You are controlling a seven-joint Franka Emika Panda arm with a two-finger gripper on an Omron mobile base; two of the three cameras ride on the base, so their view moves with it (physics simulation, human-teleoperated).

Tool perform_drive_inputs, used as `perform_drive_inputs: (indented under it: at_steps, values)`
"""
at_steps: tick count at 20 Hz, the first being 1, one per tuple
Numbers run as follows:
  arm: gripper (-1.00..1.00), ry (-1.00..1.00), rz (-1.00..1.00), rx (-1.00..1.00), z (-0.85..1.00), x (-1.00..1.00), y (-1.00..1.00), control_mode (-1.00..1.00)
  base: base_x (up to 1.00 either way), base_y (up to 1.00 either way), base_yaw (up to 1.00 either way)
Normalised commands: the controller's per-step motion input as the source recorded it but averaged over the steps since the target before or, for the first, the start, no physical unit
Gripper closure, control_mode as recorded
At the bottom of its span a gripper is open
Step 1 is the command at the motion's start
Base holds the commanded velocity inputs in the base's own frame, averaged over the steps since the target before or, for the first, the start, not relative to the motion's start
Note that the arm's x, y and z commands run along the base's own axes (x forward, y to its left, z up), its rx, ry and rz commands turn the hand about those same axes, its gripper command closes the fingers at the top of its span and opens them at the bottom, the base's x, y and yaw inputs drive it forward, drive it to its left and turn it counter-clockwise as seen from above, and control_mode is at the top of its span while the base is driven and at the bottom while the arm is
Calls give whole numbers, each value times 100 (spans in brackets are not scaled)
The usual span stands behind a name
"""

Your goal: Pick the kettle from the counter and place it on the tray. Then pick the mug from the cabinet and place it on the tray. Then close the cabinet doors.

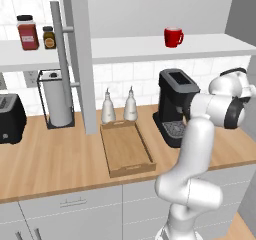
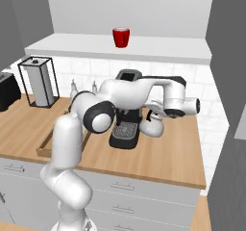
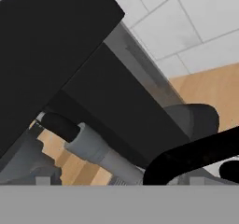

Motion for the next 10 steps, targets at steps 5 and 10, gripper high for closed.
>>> perform_drive_inputs:
  at_steps: [5, 10]
  values:
    - [-100, 0, -6, -1, -1, 18, 16, -100, 0, 0, 0]
    - [100, -3, 0, 0, 2, -9, 8, -100, 0, 0, 0]
